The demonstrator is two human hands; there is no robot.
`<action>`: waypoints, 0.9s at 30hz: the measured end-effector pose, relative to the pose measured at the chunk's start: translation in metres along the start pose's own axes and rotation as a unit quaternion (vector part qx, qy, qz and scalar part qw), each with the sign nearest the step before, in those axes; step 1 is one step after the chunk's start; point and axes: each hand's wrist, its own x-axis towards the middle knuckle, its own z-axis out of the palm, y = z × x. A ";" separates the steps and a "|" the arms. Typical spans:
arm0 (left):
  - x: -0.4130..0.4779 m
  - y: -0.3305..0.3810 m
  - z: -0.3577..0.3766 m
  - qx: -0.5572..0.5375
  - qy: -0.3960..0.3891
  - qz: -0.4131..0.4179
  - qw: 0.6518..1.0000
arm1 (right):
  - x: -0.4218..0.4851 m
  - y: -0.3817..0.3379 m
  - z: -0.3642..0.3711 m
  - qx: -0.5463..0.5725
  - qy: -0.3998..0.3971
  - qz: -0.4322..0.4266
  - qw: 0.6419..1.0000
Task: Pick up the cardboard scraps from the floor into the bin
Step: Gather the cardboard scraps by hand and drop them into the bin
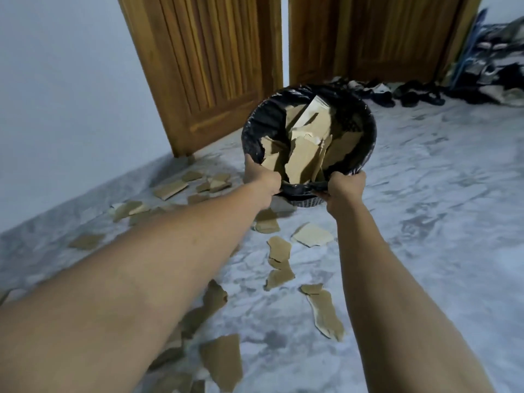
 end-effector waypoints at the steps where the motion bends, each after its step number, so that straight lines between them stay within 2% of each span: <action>1: -0.002 0.000 0.019 -0.018 -0.016 -0.009 1.000 | 0.012 -0.002 -0.014 0.001 0.014 -0.005 1.000; 6: 0.000 -0.016 0.116 0.009 -0.045 0.000 0.999 | 0.064 -0.001 -0.082 0.027 0.102 -0.026 0.994; 9: 0.010 -0.026 0.142 0.006 -0.057 -0.015 0.998 | 0.085 0.002 -0.099 0.036 0.113 -0.027 0.993; 13: 0.015 -0.038 0.156 0.021 -0.085 -0.023 0.996 | 0.099 0.009 -0.111 0.046 0.117 0.004 0.992; 16: 0.018 -0.036 0.162 0.042 -0.090 0.007 0.995 | 0.103 0.010 -0.115 0.046 0.127 -0.001 0.991; 20: 0.021 -0.033 0.167 0.099 -0.113 0.056 0.987 | 0.104 0.013 -0.118 0.072 0.100 -0.015 0.992; 27: 0.020 -0.033 0.158 0.198 -0.236 0.092 0.947 | 0.094 0.028 -0.105 0.018 0.065 -0.036 0.997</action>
